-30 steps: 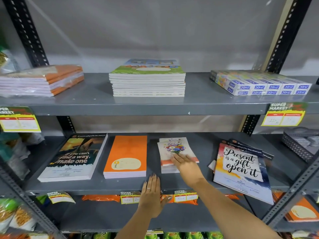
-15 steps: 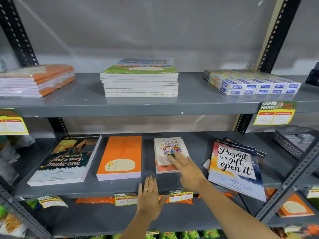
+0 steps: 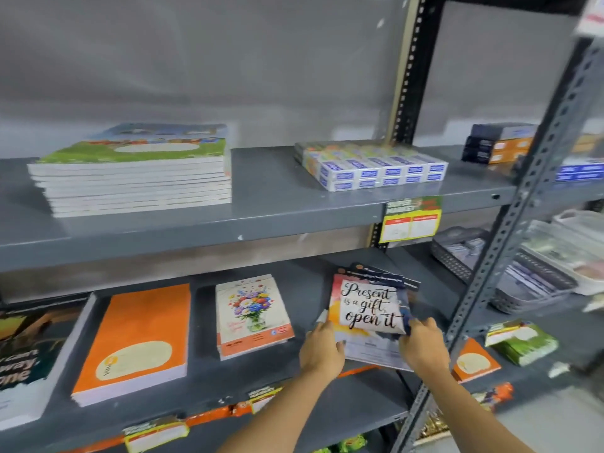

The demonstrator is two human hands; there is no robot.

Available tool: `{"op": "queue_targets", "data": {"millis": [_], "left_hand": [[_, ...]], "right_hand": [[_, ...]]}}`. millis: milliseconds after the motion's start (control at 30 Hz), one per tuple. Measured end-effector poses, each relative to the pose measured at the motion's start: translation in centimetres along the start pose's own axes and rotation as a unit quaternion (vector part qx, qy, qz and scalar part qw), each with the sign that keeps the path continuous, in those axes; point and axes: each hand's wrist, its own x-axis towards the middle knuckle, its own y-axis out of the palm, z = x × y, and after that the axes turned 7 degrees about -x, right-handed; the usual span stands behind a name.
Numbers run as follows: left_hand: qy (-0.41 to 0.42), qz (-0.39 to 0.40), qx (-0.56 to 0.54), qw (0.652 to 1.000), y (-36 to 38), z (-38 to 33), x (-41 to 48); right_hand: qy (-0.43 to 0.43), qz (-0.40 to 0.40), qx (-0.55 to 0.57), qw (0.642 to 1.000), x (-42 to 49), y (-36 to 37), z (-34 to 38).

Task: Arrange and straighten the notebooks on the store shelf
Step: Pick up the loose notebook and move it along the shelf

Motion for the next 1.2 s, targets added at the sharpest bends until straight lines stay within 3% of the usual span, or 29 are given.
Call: {"op": "queue_targets", "data": {"millis": [67,200,333,467,600,867,1200], "left_hand": [[-0.054,0.022,0.015,0.998,1.1,-0.8,1.9],[-0.127,0.012,0.036,0.991,2.5,-1.1,4.1],[-0.150,-0.004,-0.004,0.989,3.3,-0.6,4.6],[-0.175,0.037,-0.052,0.982,2.8,-0.7,4.9],[-0.167,0.056,-0.056,0.983,1.8,-1.2,4.7],[-0.104,-0.035,-0.087,0.990,-4.1,0.9,2.6],[-0.114,-0.159,-0.107,0.975,-19.9,13.3,-4.5]], "right_hand": [[0.057,0.026,0.018,0.998,0.4,0.1,-1.5],[0.086,0.067,0.090,0.990,0.8,0.5,-3.0],[0.115,0.084,0.173,0.975,0.3,0.1,-3.2],[0.155,0.077,0.212,0.962,0.6,-0.2,-3.7],[0.181,0.067,0.332,0.923,0.8,-0.9,-4.3],[0.087,0.039,0.402,0.911,-0.6,-2.6,0.2],[-0.069,0.073,0.410,0.907,-6.5,-1.4,20.1]]}}
